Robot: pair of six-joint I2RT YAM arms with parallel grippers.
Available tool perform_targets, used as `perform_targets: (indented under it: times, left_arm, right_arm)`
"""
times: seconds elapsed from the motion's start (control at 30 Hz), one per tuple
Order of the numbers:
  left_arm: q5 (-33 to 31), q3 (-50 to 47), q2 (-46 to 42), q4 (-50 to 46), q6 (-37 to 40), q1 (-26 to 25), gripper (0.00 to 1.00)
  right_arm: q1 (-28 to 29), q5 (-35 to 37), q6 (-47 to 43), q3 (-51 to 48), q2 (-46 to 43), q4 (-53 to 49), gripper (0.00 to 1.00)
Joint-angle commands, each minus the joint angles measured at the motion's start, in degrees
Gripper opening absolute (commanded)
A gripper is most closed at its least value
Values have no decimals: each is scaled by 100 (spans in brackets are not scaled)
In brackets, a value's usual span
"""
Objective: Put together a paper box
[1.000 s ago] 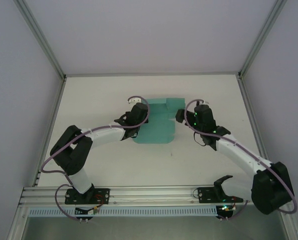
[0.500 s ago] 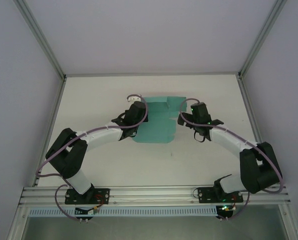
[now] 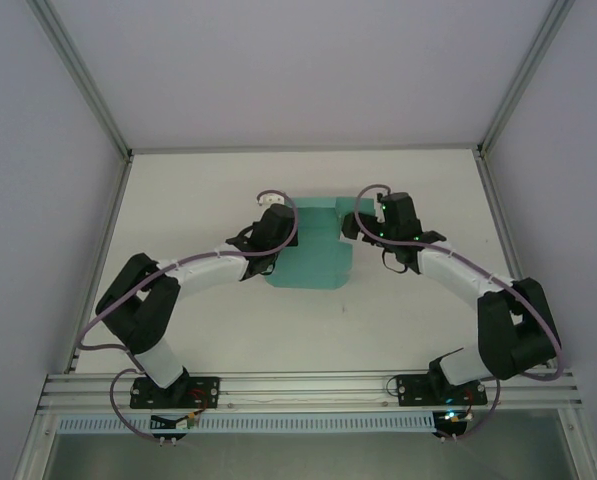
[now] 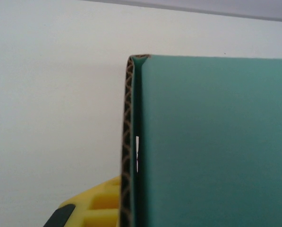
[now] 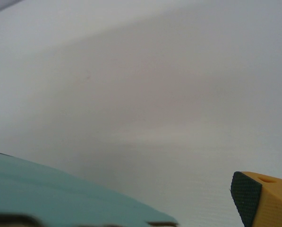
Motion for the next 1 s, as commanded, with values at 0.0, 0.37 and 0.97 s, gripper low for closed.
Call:
perform_targets:
  times: [0.0,0.37,0.97]
  left_arm:
    - [42,230,63,-109,-143,-31,0]
    - [200,152,-24,69,-304,-27,0]
    - [116,-446,150,914,244,-25,0]
  right_arm:
    - [156,-127,139,-2,195,332,100]
    - [693,682,143,152,701,394,100]
    - [524,956,-1095,-444,-543,-386,100]
